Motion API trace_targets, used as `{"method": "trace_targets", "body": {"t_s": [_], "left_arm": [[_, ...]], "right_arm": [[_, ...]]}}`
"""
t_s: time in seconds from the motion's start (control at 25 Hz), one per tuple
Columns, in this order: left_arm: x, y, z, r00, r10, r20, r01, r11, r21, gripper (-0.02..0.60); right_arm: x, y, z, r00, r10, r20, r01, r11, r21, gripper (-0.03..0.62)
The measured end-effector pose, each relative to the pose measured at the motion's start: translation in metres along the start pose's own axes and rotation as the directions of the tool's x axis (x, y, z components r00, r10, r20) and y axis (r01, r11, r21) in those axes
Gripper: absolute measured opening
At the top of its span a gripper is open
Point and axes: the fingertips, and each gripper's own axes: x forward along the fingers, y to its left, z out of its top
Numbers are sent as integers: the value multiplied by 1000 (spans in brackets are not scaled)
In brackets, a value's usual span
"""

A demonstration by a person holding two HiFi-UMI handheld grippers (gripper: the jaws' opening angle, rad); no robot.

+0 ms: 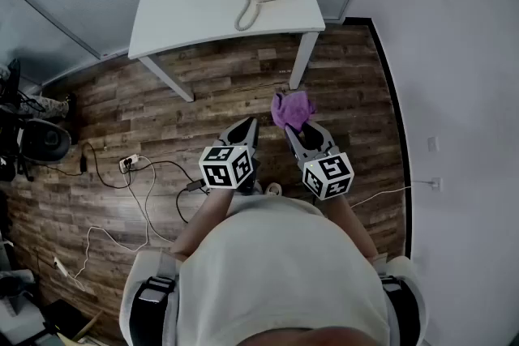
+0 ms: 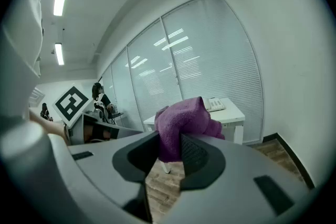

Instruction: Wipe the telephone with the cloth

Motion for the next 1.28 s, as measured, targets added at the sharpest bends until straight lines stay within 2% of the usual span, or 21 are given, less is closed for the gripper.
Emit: {"method": "trace_targets", "body": {"t_s": [0.44,0.72,1.28], "left_arm": [[-18,-24,-12,999,-30,24,30,1000,-8,21],[-23,-27,-20,999,-19,26,20,1000,-24,21],[-20,-31,-33,1000,9,16,-8,999,-54,21]], "right_arm": [[-20,19,1,1000,28,-8,-29,998,-53,123],[-31,23,-5,996,91,0,-91,995,30,123],[-35,12,-11,994,104,-17,-104,994,16,123]]}}
